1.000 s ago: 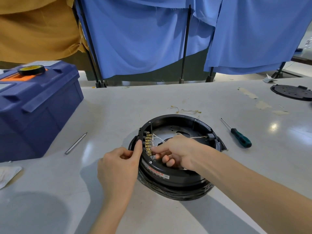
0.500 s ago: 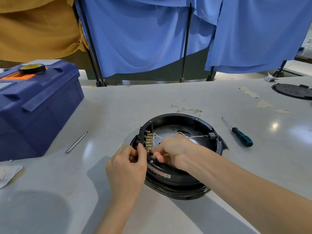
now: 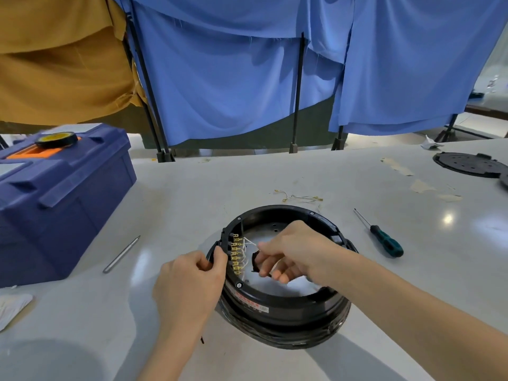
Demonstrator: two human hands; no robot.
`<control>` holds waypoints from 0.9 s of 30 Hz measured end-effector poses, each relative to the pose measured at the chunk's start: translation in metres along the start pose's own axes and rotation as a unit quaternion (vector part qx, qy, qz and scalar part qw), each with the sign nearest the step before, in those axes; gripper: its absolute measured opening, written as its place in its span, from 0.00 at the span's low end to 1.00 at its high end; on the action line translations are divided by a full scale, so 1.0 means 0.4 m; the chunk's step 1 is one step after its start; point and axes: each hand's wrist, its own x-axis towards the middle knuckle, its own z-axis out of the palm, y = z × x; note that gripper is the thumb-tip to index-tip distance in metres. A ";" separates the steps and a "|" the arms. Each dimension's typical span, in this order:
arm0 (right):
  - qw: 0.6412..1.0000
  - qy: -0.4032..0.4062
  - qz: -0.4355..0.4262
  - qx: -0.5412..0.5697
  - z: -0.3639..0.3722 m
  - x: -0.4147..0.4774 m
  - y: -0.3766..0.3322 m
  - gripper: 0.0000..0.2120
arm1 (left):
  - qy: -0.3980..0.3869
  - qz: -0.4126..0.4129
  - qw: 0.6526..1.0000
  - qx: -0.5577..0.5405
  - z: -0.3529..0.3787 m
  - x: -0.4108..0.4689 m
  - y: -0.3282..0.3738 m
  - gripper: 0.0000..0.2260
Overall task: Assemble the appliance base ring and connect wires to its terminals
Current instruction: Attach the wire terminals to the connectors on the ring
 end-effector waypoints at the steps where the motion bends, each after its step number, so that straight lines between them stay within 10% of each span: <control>1: 1.000 0.007 -0.010 0.006 -0.016 -0.005 0.000 0.13 | 0.000 -0.008 1.000 0.021 -0.001 0.015 0.007 0.22; 13: 0.942 0.230 -0.157 0.186 -0.254 0.100 0.019 0.10 | -0.141 0.039 0.984 -0.104 0.090 0.138 0.082 0.08; 27: 0.934 0.256 -0.172 -0.178 -0.344 0.336 0.124 0.08 | -0.149 -0.019 0.965 -0.217 0.129 0.139 0.026 0.05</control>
